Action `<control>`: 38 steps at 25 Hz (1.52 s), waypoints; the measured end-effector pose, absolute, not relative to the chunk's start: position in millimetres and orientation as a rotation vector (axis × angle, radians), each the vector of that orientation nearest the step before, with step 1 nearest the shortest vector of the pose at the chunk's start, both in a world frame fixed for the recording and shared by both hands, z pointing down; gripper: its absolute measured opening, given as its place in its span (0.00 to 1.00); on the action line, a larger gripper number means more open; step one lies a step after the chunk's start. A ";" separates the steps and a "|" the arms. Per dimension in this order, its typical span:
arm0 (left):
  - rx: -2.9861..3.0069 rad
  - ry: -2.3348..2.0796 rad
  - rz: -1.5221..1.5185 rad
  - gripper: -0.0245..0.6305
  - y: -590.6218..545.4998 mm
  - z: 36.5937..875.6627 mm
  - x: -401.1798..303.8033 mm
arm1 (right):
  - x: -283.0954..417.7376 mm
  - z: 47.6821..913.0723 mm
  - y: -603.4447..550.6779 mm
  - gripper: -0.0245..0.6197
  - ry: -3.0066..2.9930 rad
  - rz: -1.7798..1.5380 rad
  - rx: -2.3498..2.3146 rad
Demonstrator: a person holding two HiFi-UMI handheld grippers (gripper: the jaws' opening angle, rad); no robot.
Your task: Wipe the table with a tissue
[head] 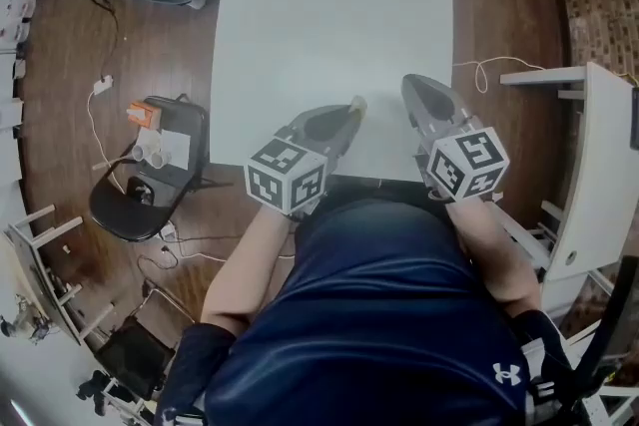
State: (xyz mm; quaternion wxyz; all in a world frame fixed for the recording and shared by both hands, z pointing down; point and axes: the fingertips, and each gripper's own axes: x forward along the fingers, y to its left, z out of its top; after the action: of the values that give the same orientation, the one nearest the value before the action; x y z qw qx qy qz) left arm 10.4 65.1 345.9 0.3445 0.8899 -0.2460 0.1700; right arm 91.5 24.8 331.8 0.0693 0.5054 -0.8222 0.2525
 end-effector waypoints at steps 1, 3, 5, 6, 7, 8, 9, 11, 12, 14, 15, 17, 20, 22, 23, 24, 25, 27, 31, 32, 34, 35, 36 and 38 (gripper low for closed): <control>2.325 -0.641 0.424 0.09 64.8 341.2 10.0 | 88.4 327.2 27.5 0.05 -2.481 0.750 1.525; 2.363 -0.645 0.404 0.09 63.4 332.5 11.5 | 85.3 316.7 30.8 0.05 -2.495 0.731 1.543; 2.411 -0.652 0.402 0.09 61.4 326.0 12.1 | 82.4 307.0 31.3 0.05 -2.507 0.697 1.559; 2.430 -0.653 0.401 0.09 60.1 323.7 12.3 | 81.1 303.0 30.1 0.05 -2.510 0.676 1.564; 2.444 -0.651 0.397 0.09 58.3 321.7 12.8 | 80.4 299.6 28.4 0.05 -2.511 0.657 1.566; 2.453 -0.649 0.391 0.09 56.3 320.0 13.6 | 80.2 296.7 26.3 0.05 -2.512 0.644 1.568; 2.458 -0.648 0.384 0.09 54.3 318.4 14.7 | 80.4 294.4 24.4 0.05 -2.512 0.637 1.570; 2.467 -0.653 0.379 0.09 50.5 316.1 16.9 | 80.6 290.8 21.2 0.05 -2.519 0.633 1.572; 2.470 -0.658 0.378 0.09 49.0 315.4 18.0 | 80.0 289.2 19.8 0.05 -2.528 0.632 1.571; 2.473 -0.667 0.373 0.09 47.2 314.4 19.5 | 77.0 285.8 17.7 0.05 -2.564 0.627 1.566; 2.474 -0.673 0.368 0.09 46.5 313.7 19.9 | 75.2 284.3 17.1 0.05 -2.583 0.621 1.563; 2.474 -0.688 0.362 0.09 44.9 312.9 19.5 | 72.2 283.2 16.2 0.05 -2.606 0.608 1.554; 2.464 -0.707 0.368 0.09 43.4 314.1 17.2 | 68.6 284.0 14.4 0.05 -2.619 0.608 1.535; 2.455 -0.717 0.374 0.09 44.1 315.2 15.8 | 66.8 283.2 14.8 0.05 -2.630 0.607 1.518; 2.451 -0.722 0.375 0.09 44.8 315.5 15.4 | 65.7 282.5 15.7 0.05 -2.636 0.597 1.505; 2.449 -0.727 0.375 0.09 45.5 315.5 15.2 | 64.3 281.8 17.1 0.05 -2.643 0.581 1.488; 2.448 -0.730 0.373 0.09 46.1 315.1 15.3 | 62.4 281.4 18.6 0.05 -2.649 0.563 1.469; 2.449 -0.733 0.371 0.09 47.5 313.8 15.4 | 57.8 280.1 21.6 0.05 -2.662 0.540 1.436; 2.456 -0.733 0.364 0.09 52.8 312.4 16.0 | 51.5 279.7 28.0 0.05 -2.677 0.528 1.408; 2.457 -0.731 0.363 0.09 54.2 312.7 16.4 | 51.3 280.6 29.0 0.05 -2.677 0.529 1.406; 2.456 -0.727 0.364 0.09 56.1 313.9 18.0 | 52.8 282.1 29.7 0.05 -2.674 0.532 1.405; 2.455 -0.726 0.367 0.09 56.7 314.5 18.9 | 54.0 282.4 29.6 0.05 -2.672 0.534 1.405; 2.452 -0.725 0.369 0.09 57.2 315.0 19.6 | 55.2 282.5 29.6 0.05 -2.669 0.536 1.405; 2.447 -0.727 0.370 0.09 57.9 315.3 20.3 | 56.8 282.5 30.0 0.05 -2.665 0.542 1.407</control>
State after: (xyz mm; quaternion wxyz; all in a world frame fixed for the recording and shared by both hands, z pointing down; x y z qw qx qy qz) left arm 20.3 57.9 315.3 0.2773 0.9115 -0.2707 0.1377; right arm 56.8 30.0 282.5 0.0399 0.4591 -0.8697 0.1770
